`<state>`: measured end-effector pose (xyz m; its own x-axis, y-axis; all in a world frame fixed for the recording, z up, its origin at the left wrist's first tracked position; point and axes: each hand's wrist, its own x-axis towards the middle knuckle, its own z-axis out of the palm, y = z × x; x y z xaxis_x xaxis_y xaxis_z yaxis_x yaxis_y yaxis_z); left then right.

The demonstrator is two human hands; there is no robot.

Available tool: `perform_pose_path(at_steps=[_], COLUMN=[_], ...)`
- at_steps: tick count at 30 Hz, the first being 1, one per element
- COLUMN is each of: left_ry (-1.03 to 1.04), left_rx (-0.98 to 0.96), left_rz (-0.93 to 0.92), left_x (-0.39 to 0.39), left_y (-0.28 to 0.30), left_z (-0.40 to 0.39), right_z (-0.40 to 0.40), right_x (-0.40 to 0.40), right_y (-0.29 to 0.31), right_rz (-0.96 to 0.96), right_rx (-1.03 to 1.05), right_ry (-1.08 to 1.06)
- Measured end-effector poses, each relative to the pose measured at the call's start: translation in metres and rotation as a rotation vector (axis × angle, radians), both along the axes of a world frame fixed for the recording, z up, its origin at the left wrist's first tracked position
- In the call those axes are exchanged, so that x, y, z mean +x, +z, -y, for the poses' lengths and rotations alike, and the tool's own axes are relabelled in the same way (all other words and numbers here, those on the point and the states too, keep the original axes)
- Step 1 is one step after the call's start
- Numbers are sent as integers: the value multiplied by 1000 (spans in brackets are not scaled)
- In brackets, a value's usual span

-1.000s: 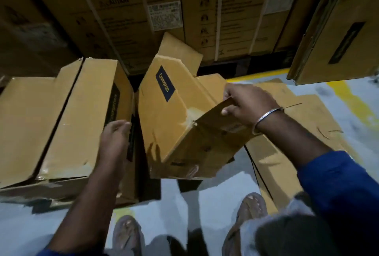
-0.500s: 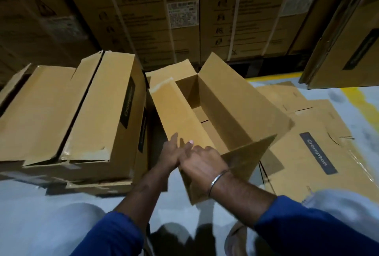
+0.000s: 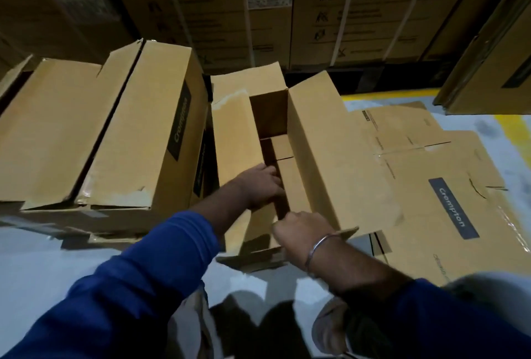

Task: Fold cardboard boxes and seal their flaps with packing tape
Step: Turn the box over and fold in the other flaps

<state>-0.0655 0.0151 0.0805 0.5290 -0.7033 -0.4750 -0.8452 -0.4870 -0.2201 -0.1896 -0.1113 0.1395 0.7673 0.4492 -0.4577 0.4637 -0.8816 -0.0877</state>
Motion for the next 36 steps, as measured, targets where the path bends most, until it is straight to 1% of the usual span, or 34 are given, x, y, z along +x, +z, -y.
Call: perform_pose_path(at_steps=[2,4,7,10,15,17,20,23,25,27,28,30,32,36], left_ry=[69,147,298,497,750,823,968,1105,1111,1082,1089,1136,1100,1101], left_rx=[9,16,-15,-40,-29,-20,-95,-123,-145,-128,-135,-218,-240,-247], left_rz=[59,92,82,-27,-184,-219,-257,-309,-310,-293,-310,-332,-319,-300], left_x=[2,2,1,-3,-18,-20,-15,-10,-6,-4,-3,-1,-4,-5], left_y=[14,32,55,63,66,69,72,68,66,69,70,68,69,65], left_z=[-19,-34,-51,-75,-96,-99,-108,-128,-144,-156,-158,-156,-148,-137], right_z=[21,38,45,43,29,21,11,9,13,18,21,25,24,17], right_x=[11,23,34,34,34,37,45,54,57,59,60,65,72,85], right_y=[1,4,8,7,-1,-5,-9,-8,-9,-17,-23,-30,-37,-57], right_rz=[-104,-214,-302,-299,-403,-428,-491,-576,-594,-566,-528,-437,-397,-465], right_rx=[-99,-141,-187,-258,-283,-300,-313,-264,-264,-280,-285,-260,-271,-305], right_ry=[-55,-116,-118,-93,10,24,27,37,41,53,50,37,10,-18])
